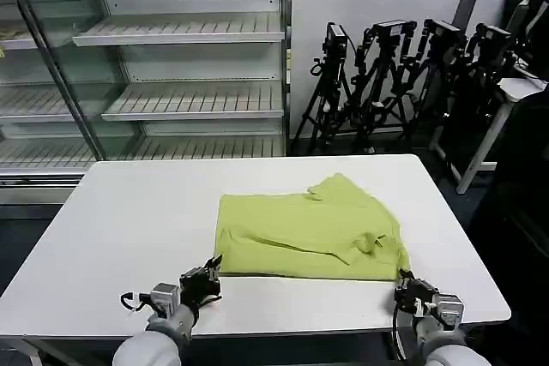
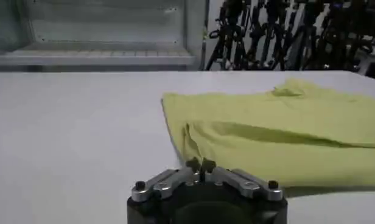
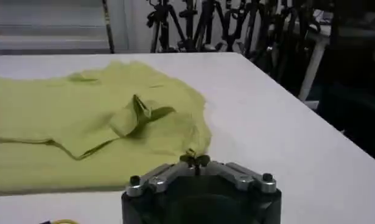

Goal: Fold and organize the clothes.

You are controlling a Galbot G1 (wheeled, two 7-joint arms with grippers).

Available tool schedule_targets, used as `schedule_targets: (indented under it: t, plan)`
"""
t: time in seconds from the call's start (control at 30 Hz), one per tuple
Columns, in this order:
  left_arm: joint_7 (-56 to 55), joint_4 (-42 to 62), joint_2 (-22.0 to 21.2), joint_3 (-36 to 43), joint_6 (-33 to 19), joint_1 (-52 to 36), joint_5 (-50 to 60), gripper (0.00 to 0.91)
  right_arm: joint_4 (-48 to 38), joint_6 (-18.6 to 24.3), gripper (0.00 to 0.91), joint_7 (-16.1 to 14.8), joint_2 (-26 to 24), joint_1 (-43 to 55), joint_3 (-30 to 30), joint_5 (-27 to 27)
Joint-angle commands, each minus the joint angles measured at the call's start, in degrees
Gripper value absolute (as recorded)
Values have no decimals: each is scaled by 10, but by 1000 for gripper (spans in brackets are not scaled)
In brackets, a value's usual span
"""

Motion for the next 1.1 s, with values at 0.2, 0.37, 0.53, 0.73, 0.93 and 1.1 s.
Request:
schedule_targets:
  t: [0.2,0.37,0.53,0.73,0.93,1.1]
  plan:
    - [-5,-120,-10,-16,-13,184,52,50,78,1,0,-18,-4,-110,28,-35]
    - [-7,-130,-11,-21,-21,227,94,907,89,-3,907,-21,-4,-144,30,-57]
    - [-5,-135,-6,-25,-16,228,98,907,90,-3,907,-21,-3,-141,26,-75]
    - [-1,-146,4,-41,-6,216,97,907,118,15,907,-29,-19,-139,49,-66]
    - [-1,-170,17,-72,-4,206,71,907,132,15,907,-24,-43,-96,72,-27]
    - [-13,-171,29,-83,0,162,28,907,105,9,907,-8,-71,-18,56,16]
